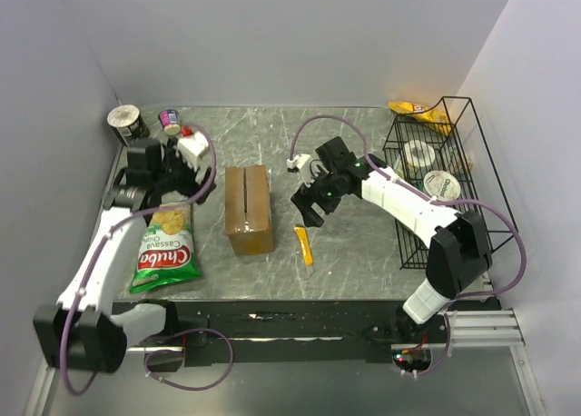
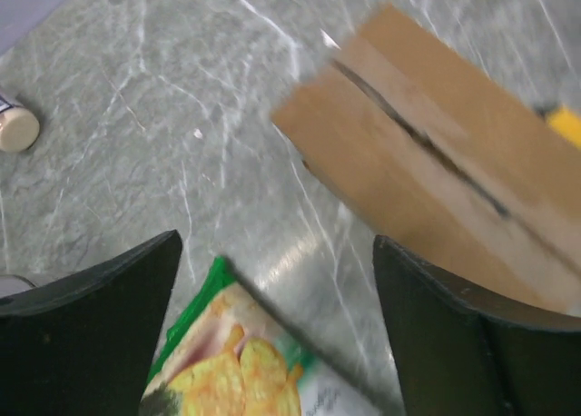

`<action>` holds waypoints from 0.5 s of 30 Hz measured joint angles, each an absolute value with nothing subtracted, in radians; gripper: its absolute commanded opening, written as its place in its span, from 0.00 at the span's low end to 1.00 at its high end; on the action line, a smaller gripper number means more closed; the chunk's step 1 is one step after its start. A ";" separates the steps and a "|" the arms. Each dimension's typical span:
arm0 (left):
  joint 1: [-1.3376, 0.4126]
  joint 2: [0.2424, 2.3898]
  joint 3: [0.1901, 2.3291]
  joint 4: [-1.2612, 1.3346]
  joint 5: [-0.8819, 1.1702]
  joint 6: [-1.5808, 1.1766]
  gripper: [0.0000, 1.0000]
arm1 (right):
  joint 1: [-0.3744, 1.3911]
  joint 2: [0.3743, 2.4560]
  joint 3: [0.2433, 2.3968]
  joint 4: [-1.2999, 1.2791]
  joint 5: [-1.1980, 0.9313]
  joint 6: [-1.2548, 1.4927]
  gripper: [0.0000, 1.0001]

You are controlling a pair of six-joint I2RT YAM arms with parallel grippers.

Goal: Unpack the express box

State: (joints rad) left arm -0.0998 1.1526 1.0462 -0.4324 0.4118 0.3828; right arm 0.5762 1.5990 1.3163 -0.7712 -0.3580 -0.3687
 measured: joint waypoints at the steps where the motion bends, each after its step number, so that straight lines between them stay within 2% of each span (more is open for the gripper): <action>1: -0.102 1.120 1.024 -0.448 0.424 0.411 0.85 | 0.576 1.603 1.317 -0.768 -0.360 -0.368 0.87; 2: -0.107 1.079 0.992 -0.468 0.434 0.451 0.78 | 0.576 1.608 1.317 -0.767 -0.361 -0.368 0.84; 7: -0.155 0.945 0.842 -0.561 0.470 0.619 0.60 | 0.576 1.636 1.326 -0.778 -0.386 -0.368 0.74; 10: -0.186 0.942 0.772 -0.593 0.495 0.701 0.50 | 0.576 1.644 1.342 -0.792 -0.405 -0.368 0.72; 11: -0.197 0.947 0.753 -0.605 0.505 0.726 0.39 | 0.576 1.644 1.345 -0.793 -0.409 -0.371 0.72; 13: -0.224 0.964 0.724 -0.617 0.526 0.783 0.28 | 0.575 1.644 1.353 -0.800 -0.410 -0.376 0.72; 15: -0.256 0.994 0.707 -0.616 0.546 0.837 0.30 | 0.573 1.644 1.356 -0.808 -0.410 -0.381 0.72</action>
State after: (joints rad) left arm -0.2562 0.9943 0.7074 -0.6163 0.5465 0.8368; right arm 0.5732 1.6444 1.3560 -0.8082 -0.4103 -0.3805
